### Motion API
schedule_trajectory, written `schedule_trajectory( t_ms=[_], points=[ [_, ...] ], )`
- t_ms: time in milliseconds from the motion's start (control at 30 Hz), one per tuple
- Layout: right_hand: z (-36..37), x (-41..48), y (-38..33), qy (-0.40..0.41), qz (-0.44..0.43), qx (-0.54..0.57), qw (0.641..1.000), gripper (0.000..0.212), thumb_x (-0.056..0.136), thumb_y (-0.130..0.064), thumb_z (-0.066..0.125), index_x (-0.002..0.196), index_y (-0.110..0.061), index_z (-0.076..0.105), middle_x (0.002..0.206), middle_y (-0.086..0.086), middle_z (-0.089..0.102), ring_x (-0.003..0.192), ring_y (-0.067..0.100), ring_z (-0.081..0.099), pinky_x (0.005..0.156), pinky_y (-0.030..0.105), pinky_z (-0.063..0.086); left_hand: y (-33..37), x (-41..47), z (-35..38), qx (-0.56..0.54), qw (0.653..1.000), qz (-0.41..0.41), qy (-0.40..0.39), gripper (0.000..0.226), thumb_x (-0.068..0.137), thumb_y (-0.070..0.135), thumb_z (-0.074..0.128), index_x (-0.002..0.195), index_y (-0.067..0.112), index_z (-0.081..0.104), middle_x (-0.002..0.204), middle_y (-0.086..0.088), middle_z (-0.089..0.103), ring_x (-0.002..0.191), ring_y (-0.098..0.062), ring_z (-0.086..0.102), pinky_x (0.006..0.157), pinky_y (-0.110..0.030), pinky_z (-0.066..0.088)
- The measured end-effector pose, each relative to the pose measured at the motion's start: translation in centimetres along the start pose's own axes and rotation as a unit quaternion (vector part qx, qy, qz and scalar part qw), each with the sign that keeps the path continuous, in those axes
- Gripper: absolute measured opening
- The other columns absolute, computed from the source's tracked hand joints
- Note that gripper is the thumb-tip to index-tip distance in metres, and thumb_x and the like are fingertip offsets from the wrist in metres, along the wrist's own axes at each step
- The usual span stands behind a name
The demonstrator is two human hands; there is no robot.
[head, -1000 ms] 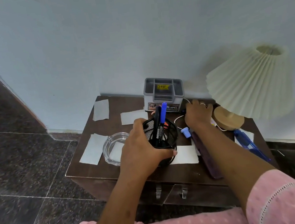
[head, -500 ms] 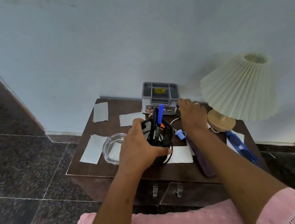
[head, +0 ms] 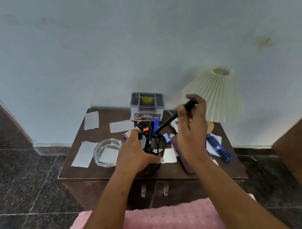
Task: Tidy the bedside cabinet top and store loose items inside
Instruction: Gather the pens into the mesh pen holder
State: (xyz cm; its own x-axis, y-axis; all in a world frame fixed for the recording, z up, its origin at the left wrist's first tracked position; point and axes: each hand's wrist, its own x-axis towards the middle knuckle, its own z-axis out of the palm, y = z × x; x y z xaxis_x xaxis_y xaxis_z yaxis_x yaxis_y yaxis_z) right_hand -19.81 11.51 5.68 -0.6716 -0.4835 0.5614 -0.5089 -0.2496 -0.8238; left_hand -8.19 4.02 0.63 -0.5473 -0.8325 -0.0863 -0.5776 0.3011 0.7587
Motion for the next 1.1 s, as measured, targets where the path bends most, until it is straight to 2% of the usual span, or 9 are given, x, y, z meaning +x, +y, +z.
schedule_trajectory(
  t_ms=[233, 333, 400, 600, 700, 800, 867, 1033, 1100],
  points=[
    [-0.8, 0.2, 2.8, -0.149, 0.03, -0.155, 0.976, 0.025, 0.091, -0.016, 0.056, 0.115, -0.023, 0.052, 0.089, -0.014, 0.058, 0.083, 0.004, 0.059, 0.073, 0.025, 0.051, 0.6, 0.1, 1.0, -0.03, 0.999, 0.033, 0.002, 0.094, 0.044, 0.045, 0.087, 0.123, 0.025, 0.04, 0.103, 0.01, 0.049, 0.092, -0.01, 0.048, 0.08, -0.024, 0.039],
    [-0.7, 0.8, 4.0, -0.195, 0.028, -0.171, 0.965, 0.024, 0.087, -0.014, 0.06, 0.109, -0.022, 0.057, 0.1, -0.009, 0.062, 0.085, -0.01, 0.053, 0.072, 0.004, 0.04, 0.6, 0.3, 1.1, -0.036, 0.999, 0.039, 0.005, 0.095, 0.044, 0.046, 0.087, 0.124, 0.024, 0.04, 0.101, 0.011, 0.047, 0.092, -0.011, 0.049, 0.079, -0.024, 0.039],
    [-0.6, 1.1, 4.5, -0.223, 0.045, -0.173, 0.958, 0.022, 0.088, -0.017, 0.06, 0.11, -0.021, 0.059, 0.103, -0.007, 0.063, 0.087, -0.01, 0.053, 0.07, 0.002, 0.039, 0.4, 0.5, 1.1, -0.028, 0.999, 0.038, 0.001, 0.096, 0.044, 0.046, 0.087, 0.124, 0.024, 0.039, 0.101, 0.012, 0.047, 0.092, -0.011, 0.048, 0.079, -0.025, 0.039],
    [-2.4, 3.0, 5.0, -0.245, 0.187, -0.116, 0.944, 0.022, 0.097, -0.028, 0.046, 0.103, -0.024, 0.067, 0.092, -0.005, 0.067, 0.086, 0.01, 0.062, 0.075, 0.022, 0.05, 0.7, 0.5, 1.7, -0.032, 0.999, 0.038, -0.008, 0.1, 0.042, 0.044, 0.089, 0.127, 0.025, 0.039, 0.104, 0.013, 0.048, 0.093, -0.009, 0.047, 0.083, -0.024, 0.038],
    [-6.7, 3.8, 6.6, -0.305, 0.268, -0.241, 0.881, 0.021, 0.094, -0.022, 0.049, 0.101, -0.015, 0.067, 0.1, 0.005, 0.068, 0.083, 0.011, 0.061, 0.066, 0.016, 0.046, 1.4, 0.3, 2.4, -0.048, 0.998, 0.045, -0.016, 0.101, 0.041, 0.043, 0.089, 0.127, 0.027, 0.039, 0.109, 0.013, 0.051, 0.097, -0.009, 0.049, 0.085, -0.023, 0.037],
    [-10.9, 4.4, 8.2, -0.368, 0.28, -0.45, 0.764, 0.025, 0.089, -0.01, 0.051, 0.108, -0.01, 0.067, 0.117, 0.012, 0.064, 0.107, 0.026, 0.058, 0.089, 0.029, 0.045, 2.2, 0.0, 3.2, -0.052, 0.997, 0.052, -0.031, 0.104, 0.041, 0.042, 0.09, 0.13, 0.025, 0.037, 0.112, 0.011, 0.05, 0.103, -0.011, 0.049, 0.087, -0.025, 0.036],
    [-12.2, 4.5, 8.9, -0.399, 0.28, -0.532, 0.692, 0.033, 0.088, -0.003, 0.052, 0.118, -0.012, 0.064, 0.125, 0.012, 0.059, 0.114, 0.027, 0.055, 0.09, 0.027, 0.043, 2.5, -0.3, 3.7, -0.05, 0.996, 0.057, -0.038, 0.101, 0.042, 0.04, 0.09, 0.127, 0.026, 0.038, 0.107, 0.013, 0.048, 0.099, -0.01, 0.047, 0.086, -0.025, 0.037],
    [-11.1, 3.4, 10.9, -0.414, 0.305, -0.572, 0.639, 0.015, 0.082, -0.002, 0.06, 0.097, -0.005, 0.063, 0.114, 0.018, 0.064, 0.091, 0.027, 0.059, 0.063, 0.026, 0.045, 2.5, -0.5, 4.1, -0.049, 0.996, 0.049, -0.051, 0.1, 0.042, 0.037, 0.091, 0.126, 0.027, 0.037, 0.105, 0.014, 0.048, 0.098, -0.009, 0.046, 0.085, -0.025, 0.038],
    [-10.0, 2.9, 11.7, -0.4, 0.291, -0.59, 0.639, 0.028, 0.085, -0.004, 0.057, 0.113, -0.002, 0.058, 0.121, 0.018, 0.06, 0.103, 0.029, 0.058, 0.07, 0.029, 0.045, 2.3, -0.5, 3.9, -0.042, 0.997, 0.046, -0.05, 0.1, 0.042, 0.038, 0.091, 0.126, 0.026, 0.037, 0.108, 0.011, 0.051, 0.099, -0.011, 0.048, 0.085, -0.026, 0.039]
  ],
)
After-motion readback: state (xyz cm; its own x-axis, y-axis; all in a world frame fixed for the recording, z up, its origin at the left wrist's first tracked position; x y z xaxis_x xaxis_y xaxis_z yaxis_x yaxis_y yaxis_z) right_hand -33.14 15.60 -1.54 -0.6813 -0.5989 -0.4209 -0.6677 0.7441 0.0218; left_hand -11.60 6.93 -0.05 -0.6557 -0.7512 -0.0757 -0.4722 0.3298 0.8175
